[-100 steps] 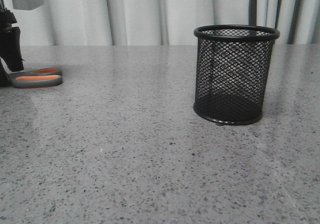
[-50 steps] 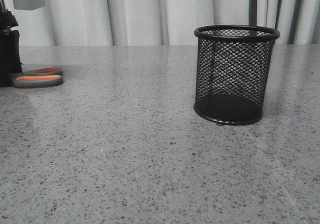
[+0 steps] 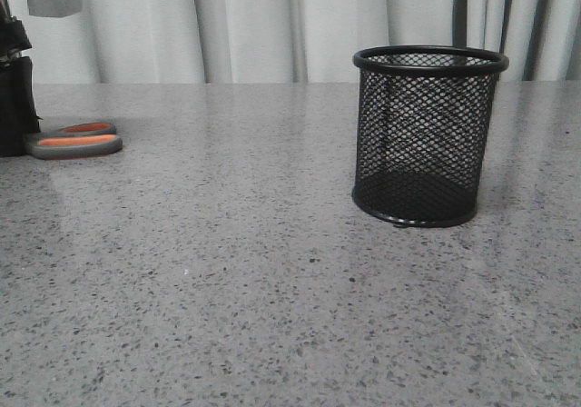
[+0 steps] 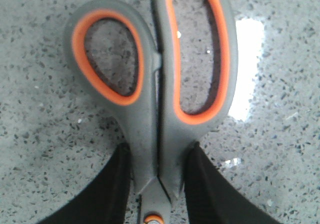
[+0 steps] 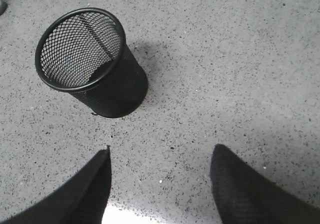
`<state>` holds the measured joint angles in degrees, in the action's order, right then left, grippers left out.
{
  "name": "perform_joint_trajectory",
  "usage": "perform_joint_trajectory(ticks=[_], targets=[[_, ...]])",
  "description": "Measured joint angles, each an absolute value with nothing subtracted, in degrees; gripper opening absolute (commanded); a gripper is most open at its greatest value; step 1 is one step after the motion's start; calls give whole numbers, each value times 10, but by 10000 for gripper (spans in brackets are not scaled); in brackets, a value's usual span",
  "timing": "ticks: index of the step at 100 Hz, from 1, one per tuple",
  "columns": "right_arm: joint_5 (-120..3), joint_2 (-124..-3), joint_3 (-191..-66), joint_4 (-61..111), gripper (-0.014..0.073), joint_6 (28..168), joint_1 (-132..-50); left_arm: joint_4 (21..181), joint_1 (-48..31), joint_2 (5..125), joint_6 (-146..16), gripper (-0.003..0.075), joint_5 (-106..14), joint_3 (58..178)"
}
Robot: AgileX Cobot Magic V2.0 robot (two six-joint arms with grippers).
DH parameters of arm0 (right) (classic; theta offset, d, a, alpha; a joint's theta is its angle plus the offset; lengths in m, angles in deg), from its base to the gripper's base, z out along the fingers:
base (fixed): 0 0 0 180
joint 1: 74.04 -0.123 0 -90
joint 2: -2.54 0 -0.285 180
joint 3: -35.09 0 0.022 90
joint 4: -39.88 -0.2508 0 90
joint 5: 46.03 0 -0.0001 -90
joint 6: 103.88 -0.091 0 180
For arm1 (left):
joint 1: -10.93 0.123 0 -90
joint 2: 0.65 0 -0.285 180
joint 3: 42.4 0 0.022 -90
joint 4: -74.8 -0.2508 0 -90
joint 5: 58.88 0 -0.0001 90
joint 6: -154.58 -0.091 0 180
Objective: Put scissors into bucket
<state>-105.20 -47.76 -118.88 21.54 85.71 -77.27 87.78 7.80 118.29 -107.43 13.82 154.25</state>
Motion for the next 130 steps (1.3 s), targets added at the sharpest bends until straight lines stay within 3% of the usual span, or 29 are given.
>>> perform_joint_trajectory(ticks=[37,81,130], targets=[[-1052,-478,-1189,215,393,857,-773,856,77,1159,-1059,-6,120,1550],[-1033,-478,-1189,195,393,864,-773,852,63,992,-1021,-7,124,1552],[-968,-478,-1189,-158,393,1046,-773,850,-56,790,-930,-8,138,1552]])
